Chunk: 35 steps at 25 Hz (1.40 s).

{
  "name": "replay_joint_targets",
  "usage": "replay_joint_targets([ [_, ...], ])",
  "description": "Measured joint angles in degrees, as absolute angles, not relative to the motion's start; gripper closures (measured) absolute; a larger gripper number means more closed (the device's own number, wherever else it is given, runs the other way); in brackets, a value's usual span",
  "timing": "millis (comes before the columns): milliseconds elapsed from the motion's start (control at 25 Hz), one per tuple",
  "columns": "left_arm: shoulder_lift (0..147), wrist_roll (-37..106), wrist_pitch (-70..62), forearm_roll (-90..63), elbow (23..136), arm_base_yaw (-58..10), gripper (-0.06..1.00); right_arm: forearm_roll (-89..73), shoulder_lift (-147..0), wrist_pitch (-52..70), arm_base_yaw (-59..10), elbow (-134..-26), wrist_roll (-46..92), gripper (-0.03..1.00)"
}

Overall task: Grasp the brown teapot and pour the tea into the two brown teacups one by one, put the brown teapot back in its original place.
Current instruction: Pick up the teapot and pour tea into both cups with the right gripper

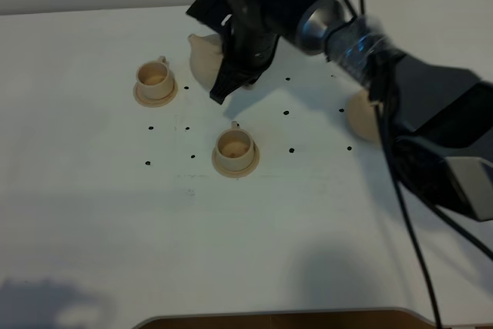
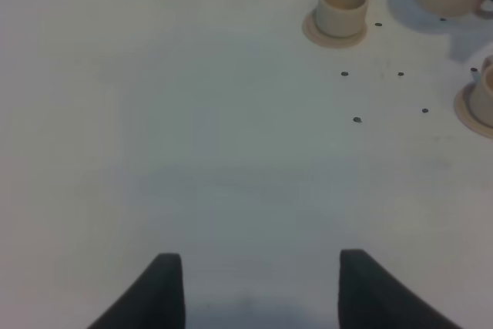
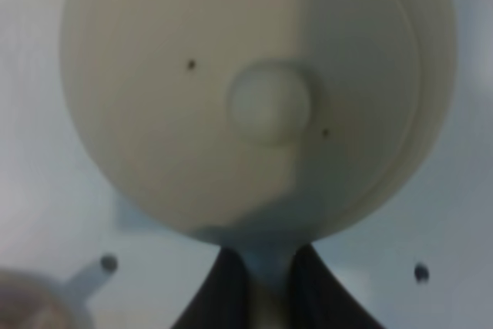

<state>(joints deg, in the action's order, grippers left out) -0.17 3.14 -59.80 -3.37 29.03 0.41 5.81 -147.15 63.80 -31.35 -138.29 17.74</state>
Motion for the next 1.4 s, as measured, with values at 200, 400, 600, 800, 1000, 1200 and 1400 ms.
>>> replay_joint_targets([
  [200, -0.2, 3.1, -59.8, -3.4, 29.0, 0.4, 0.46, 9.4, -149.8, 62.6, -33.2, -141.5, 17.9, 0.85],
  [400, -0.2, 3.1, -59.8, -3.4, 29.0, 0.4, 0.46, 15.6, -150.5, 59.9, -34.9, -141.7, 18.1, 0.85],
  [600, -0.2, 3.1, -59.8, -3.4, 29.0, 0.4, 0.46, 21.4, -151.5, 58.4, -36.7, -141.8, 18.2, 0.85],
  [800, -0.2, 3.1, -59.8, -3.4, 29.0, 0.4, 0.46, 27.8, -152.1, 57.2, -38.4, -141.8, 18.4, 0.85],
  [1000, -0.2, 3.1, -59.8, -3.4, 29.0, 0.4, 0.46, 33.8, -152.5, 56.8, -40.1, -142.0, 19.2, 0.85],
  [1200, -0.2, 3.1, -59.8, -3.4, 29.0, 0.4, 0.46, 37.0, -153.1, 56.2, -40.8, -142.1, 19.8, 0.85],
  [1400, -0.2, 3.1, -59.8, -3.4, 29.0, 0.4, 0.46, 41.1, -153.5, 56.2, -41.4, -142.2, 20.8, 0.85],
])
